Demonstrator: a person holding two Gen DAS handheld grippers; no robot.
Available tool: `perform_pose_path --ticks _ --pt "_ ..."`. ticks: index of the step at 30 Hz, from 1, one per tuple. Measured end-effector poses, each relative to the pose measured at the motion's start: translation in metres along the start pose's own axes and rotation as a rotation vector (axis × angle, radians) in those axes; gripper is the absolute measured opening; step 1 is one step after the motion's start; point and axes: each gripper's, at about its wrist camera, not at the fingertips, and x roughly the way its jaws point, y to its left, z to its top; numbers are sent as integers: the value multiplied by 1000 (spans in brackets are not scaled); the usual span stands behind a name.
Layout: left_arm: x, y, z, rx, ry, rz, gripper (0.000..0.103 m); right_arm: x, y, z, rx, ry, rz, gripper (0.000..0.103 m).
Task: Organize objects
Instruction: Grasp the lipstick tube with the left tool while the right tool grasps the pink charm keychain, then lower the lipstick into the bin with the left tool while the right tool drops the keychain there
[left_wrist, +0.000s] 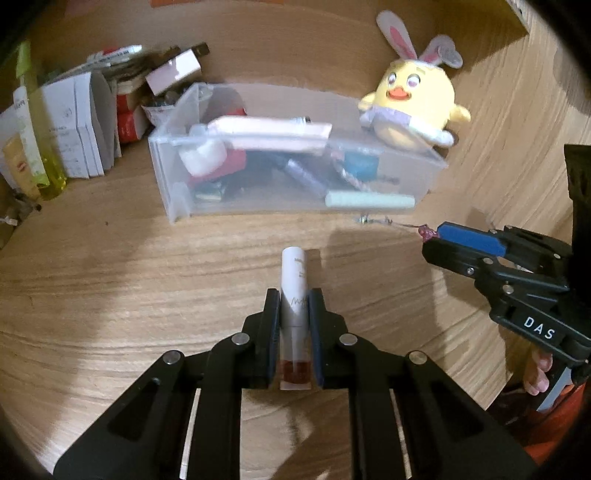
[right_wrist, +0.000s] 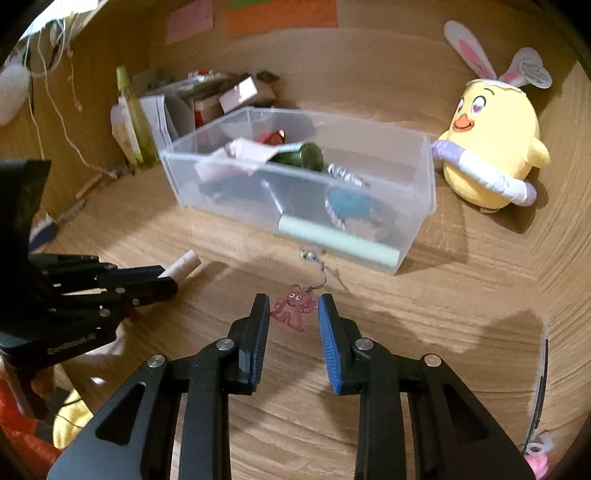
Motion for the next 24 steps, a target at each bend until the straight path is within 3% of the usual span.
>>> perform_pose_path --ticks 24 --pt "-53 15 56 -64 -225 3 14 -55 -9 53 18 -227 -27 25"
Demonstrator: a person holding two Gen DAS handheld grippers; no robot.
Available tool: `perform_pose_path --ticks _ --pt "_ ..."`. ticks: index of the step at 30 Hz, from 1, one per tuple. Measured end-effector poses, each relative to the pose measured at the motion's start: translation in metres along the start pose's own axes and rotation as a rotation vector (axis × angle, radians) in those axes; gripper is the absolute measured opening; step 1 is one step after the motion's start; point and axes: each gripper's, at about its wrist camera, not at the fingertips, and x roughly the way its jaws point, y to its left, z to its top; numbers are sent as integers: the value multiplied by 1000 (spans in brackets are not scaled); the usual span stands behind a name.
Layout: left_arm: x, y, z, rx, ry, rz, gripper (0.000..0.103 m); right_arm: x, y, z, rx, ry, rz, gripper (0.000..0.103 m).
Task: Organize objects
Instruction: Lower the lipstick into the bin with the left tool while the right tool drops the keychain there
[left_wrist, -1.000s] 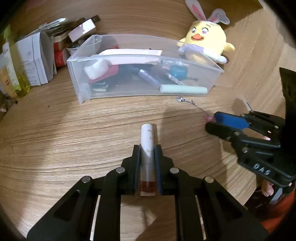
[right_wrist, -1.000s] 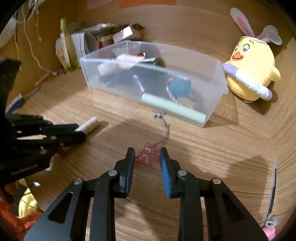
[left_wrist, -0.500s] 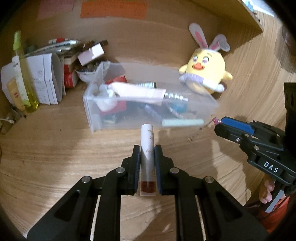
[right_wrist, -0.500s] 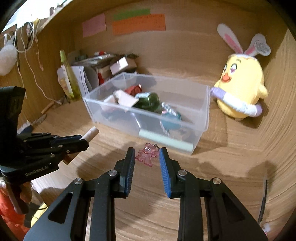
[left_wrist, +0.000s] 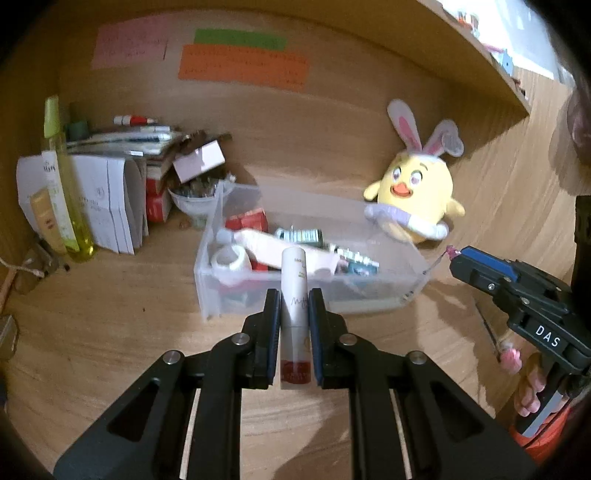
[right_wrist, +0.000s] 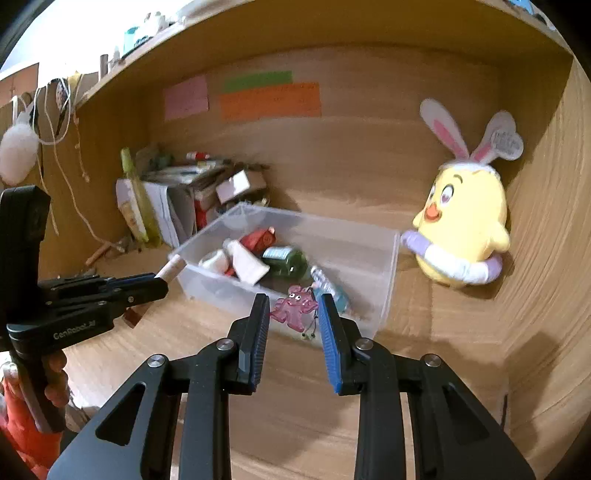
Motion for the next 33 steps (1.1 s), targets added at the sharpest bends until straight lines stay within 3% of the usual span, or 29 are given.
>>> perform_pose_path --ticks 9,18,33 --pt "-4 5 26 -24 -61 9 14 -4 5 29 -31 -80 -4 25" --pt "11 2 53 0 -91 49 14 8 7 45 -50 -98 -3 25" --pt "61 13 71 -18 -19 70 14 47 -6 51 -42 -44 -41 25"
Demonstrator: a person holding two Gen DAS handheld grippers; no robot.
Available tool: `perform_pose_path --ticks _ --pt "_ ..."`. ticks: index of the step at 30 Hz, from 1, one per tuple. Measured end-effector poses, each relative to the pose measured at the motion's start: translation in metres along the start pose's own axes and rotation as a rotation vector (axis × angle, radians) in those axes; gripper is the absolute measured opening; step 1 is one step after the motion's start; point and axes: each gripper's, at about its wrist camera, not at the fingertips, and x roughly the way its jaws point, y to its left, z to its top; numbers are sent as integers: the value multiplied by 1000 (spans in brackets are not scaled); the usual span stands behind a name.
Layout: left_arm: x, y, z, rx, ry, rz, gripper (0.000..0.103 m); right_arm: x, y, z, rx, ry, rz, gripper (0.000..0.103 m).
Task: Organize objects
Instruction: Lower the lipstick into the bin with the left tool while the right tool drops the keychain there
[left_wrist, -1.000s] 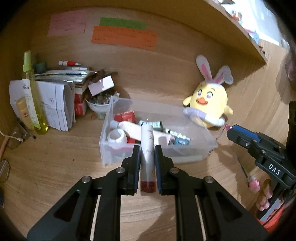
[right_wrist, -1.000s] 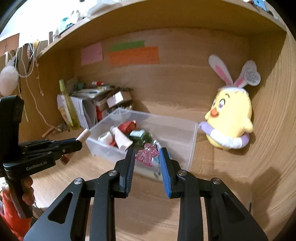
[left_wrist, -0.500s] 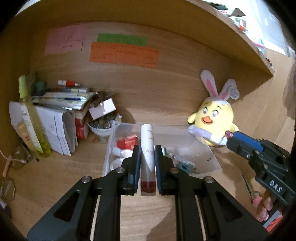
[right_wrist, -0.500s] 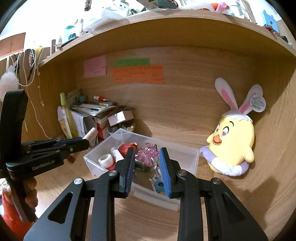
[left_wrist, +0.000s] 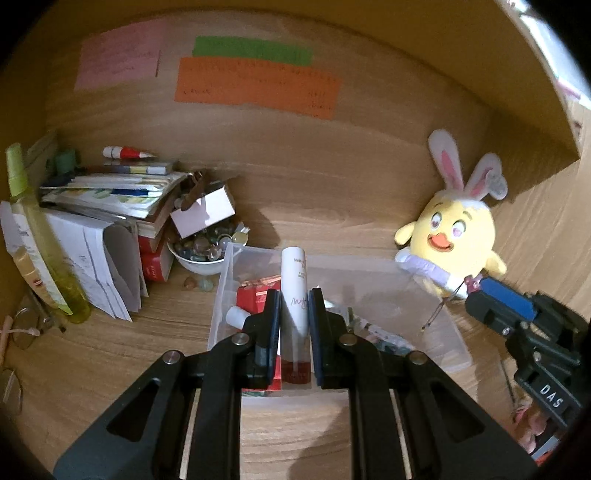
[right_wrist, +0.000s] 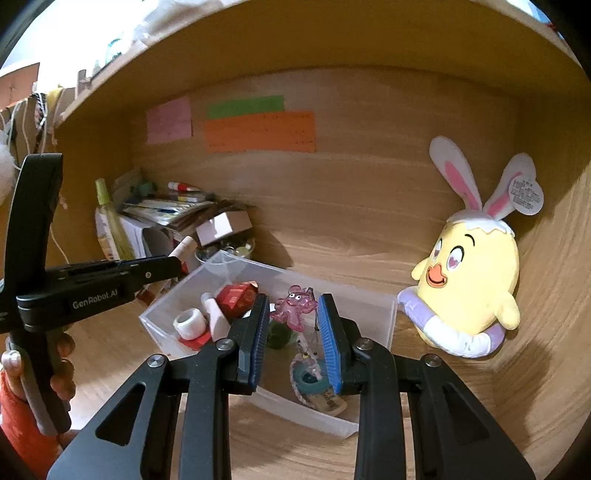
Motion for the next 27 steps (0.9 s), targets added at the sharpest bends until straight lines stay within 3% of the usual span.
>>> perform_pose_path --ticks 13,22,27 --pt "49 4 -13 12 105 -5 14 32 -19 -12 33 84 -17 25" --pt "50 5 -16 6 128 -27 15 53 -18 -27 32 151 4 25" --pt "41 5 -18 4 122 -33 33 60 -20 -32 29 175 -14 25"
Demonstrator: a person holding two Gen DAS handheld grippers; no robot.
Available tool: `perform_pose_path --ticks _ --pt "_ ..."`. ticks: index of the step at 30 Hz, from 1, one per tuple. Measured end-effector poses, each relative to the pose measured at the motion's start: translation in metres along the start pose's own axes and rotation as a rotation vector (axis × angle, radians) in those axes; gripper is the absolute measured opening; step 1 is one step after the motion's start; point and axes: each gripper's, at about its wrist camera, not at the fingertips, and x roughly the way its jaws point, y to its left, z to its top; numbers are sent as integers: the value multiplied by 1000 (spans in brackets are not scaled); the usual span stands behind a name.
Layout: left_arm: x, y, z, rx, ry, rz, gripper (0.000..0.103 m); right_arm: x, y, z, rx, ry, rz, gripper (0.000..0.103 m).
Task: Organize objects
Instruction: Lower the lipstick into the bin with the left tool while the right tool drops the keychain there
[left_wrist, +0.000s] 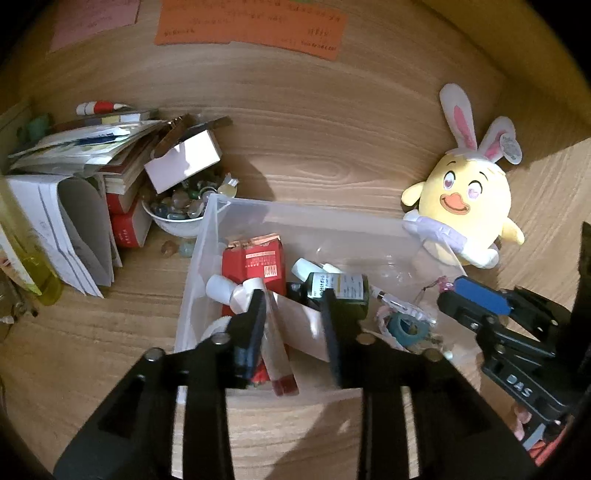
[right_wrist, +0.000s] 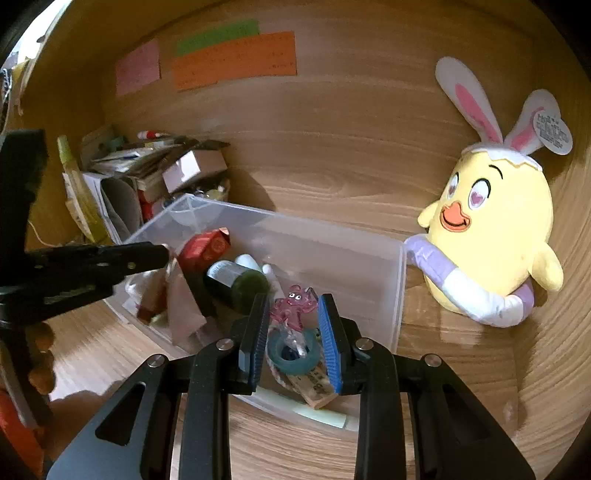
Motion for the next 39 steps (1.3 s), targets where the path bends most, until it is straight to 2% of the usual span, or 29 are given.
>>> perform_pose_path --ticks 4,6,16,18,20,23,27,32,39 --pt "-11 -3 -4 17 -9 -12 44 7 -4 -2 6 21 -27 25" --pt "-18 -5 -7 22 -17 -17 57 11 -5 -2 11 33 -34 25" --pt "-38 -5 -22 34 -32 -27 67 18 -4 -5 5 62 -70 27" --pt "-39 -6 -26 36 -27 -29 67 17 -3 -6 4 62 -77 44" --pt "-42 -5 -29 36 -27 -33 67 13 -2 -6 -2 46 -90 51" --pt "-47 -5 -33 37 -33 -32 68 6 1 -6 -10 33 -90 53" --pt "-58 -8 -39 44 -61 -15 78 -6 3 -8 -7 10 -89 62" --pt "-73 -14 -43 65 -98 -5 83 -24 7 -12 -10 -15 -77 64" --pt "-84 -21 -50 91 -137 28 92 -55 12 -23 -7 -63 -62 79"
